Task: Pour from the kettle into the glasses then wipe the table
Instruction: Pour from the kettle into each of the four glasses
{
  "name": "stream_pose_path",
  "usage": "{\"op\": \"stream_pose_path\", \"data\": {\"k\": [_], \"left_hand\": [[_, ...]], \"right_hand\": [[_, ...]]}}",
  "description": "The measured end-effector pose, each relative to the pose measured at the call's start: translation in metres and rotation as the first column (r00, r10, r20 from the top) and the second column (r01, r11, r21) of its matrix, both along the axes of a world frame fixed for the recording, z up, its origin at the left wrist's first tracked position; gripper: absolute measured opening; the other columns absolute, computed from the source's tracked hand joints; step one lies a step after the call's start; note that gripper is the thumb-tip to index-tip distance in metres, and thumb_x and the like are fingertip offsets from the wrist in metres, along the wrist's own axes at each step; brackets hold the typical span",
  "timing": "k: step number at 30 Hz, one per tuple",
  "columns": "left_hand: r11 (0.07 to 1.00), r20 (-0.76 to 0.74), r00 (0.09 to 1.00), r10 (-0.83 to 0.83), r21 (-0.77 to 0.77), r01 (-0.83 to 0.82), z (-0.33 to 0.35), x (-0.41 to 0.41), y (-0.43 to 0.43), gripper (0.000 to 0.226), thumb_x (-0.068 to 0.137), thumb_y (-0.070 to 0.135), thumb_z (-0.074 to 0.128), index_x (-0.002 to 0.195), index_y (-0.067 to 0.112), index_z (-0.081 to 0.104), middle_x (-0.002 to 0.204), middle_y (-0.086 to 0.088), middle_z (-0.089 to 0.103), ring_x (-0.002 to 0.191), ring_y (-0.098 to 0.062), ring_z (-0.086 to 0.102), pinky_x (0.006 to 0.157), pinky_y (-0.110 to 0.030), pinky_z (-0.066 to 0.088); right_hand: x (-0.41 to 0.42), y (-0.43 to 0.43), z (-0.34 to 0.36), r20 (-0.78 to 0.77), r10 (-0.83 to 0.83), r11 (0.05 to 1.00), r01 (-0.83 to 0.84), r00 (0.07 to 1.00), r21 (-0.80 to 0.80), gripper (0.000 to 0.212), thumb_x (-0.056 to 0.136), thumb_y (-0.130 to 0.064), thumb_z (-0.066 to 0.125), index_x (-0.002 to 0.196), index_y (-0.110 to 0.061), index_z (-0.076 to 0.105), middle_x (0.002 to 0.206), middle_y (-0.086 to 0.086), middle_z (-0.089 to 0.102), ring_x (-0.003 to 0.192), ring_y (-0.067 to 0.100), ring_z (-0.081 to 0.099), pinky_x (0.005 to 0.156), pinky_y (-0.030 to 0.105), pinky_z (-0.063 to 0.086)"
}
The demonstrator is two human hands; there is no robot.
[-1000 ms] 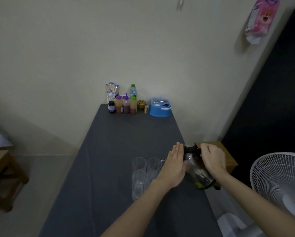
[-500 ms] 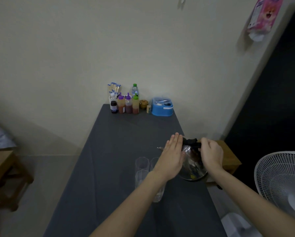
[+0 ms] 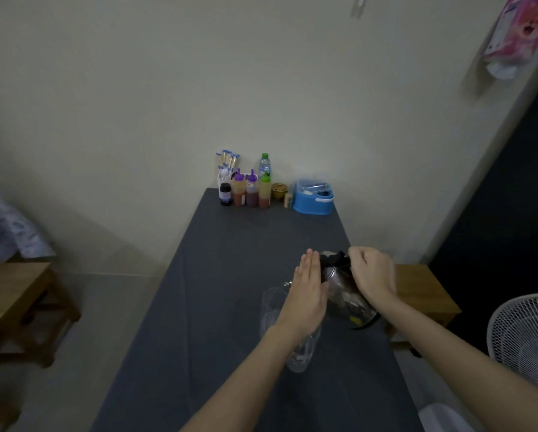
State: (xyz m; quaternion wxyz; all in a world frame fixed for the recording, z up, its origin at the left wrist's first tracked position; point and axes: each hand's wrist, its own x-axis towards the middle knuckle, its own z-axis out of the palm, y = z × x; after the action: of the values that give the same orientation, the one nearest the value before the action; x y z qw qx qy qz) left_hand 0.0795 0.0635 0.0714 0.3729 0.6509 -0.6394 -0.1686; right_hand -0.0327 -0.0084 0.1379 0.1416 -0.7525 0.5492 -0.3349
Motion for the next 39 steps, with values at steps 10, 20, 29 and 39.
{"op": "stream_pose_path", "data": {"k": [10,20,29,39], "left_hand": [[1.0,-0.073,0.997,0.015,0.002,-0.014,-0.003,-0.004,-0.001,0.059,0.103,0.021,0.028,0.15,0.008,-0.006,0.16,-0.005,-0.01,0.143,-0.009,-0.012,0.116,-0.024,-0.007],[1.0,-0.086,0.996,0.021,-0.007,-0.022,-0.003,-0.004,-0.003,0.06,0.103,0.021,0.029,0.15,0.009,-0.006,0.16,-0.005,-0.009,0.143,-0.009,-0.013,0.119,-0.028,-0.005],[0.999,-0.078,0.997,0.021,-0.026,-0.023,-0.003,-0.003,-0.004,0.06,0.103,0.02,0.029,0.15,0.009,-0.007,0.16,-0.006,-0.01,0.141,-0.008,-0.014,0.117,-0.026,-0.007],[0.998,-0.102,0.994,0.027,-0.055,-0.032,-0.003,-0.001,0.0,0.062,0.102,0.017,0.029,0.149,0.008,-0.01,0.159,-0.007,-0.012,0.139,-0.007,-0.016,0.116,-0.024,-0.009]], "right_hand": [[0.0,-0.004,0.003,-0.075,0.06,0.997,-0.063,0.995,-0.047,0.044,0.092,-0.017,0.045,0.048,-0.018,0.043,0.048,0.001,0.042,0.045,0.011,0.04,0.042,0.025,0.026],[0.001,-0.006,0.004,-0.114,0.046,0.997,-0.053,0.992,-0.058,0.04,0.092,-0.019,0.045,0.052,-0.014,0.051,0.051,0.004,0.048,0.047,0.009,0.042,0.044,0.024,0.026],[0.004,-0.006,0.008,-0.126,0.059,0.995,-0.068,0.99,-0.07,0.045,0.091,-0.018,0.046,0.046,-0.021,0.04,0.047,0.0,0.043,0.047,0.015,0.043,0.045,0.024,0.024],[0.01,-0.012,0.01,-0.186,0.116,0.982,-0.14,0.976,-0.125,0.046,0.089,-0.019,0.047,0.045,-0.021,0.037,0.043,-0.004,0.039,0.047,0.02,0.046,0.059,0.028,0.028]]}}
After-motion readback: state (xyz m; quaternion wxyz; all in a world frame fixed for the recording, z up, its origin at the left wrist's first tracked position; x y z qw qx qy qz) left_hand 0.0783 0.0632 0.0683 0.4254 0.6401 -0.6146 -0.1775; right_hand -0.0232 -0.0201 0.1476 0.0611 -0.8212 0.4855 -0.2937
